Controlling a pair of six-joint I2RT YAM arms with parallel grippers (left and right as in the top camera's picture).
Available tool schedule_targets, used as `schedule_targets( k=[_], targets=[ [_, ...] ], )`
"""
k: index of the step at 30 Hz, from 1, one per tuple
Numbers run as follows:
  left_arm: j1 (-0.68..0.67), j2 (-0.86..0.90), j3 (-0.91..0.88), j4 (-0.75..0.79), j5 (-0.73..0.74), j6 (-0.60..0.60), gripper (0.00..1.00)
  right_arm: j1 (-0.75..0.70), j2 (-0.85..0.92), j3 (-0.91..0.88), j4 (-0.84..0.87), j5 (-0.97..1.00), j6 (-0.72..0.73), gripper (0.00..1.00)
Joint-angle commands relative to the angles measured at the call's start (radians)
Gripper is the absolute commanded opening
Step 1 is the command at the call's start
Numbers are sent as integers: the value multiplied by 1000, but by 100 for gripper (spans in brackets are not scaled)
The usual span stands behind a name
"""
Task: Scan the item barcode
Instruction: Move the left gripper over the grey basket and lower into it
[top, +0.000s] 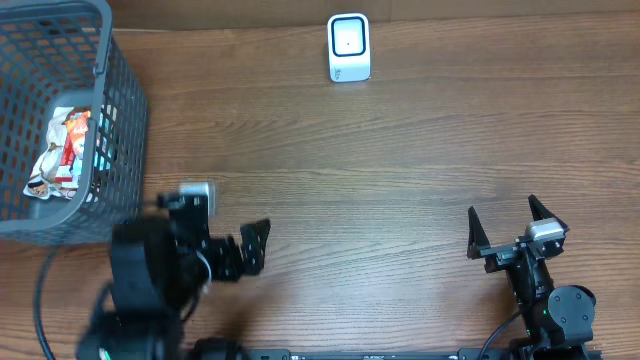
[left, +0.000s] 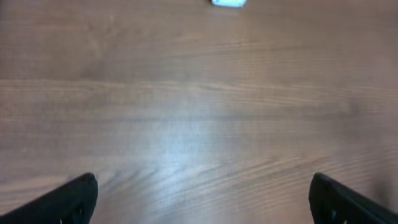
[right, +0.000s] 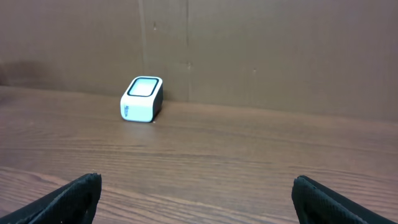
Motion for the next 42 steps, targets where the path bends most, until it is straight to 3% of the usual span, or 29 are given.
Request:
schedule_targets(
  k=[1,9,13,16,21,34,42],
  targets=[
    [9,190,203,-100,36,87,100,0,-10,-10,3,6,-1,100],
    [11,490,485,-144,26,83,100,0,-10,-10,3,6,-1,100],
    [28,586,623,-110,-161,37,100,0,-10,-10,3,6,-2,100],
    [91,660,750,-103,-243,22,99,0,-10,-10,3,6,-2,100],
    [266,761,908,-60,-235,10,100,0,-10,-10,3,6,-1,100],
    [631,911,930,102,-179,21,100,0,-10,-10,3,6,-2,100],
    [711,1044,930,87,-76,122,100,0,-10,-10,3,6,-1,100]
  ],
)
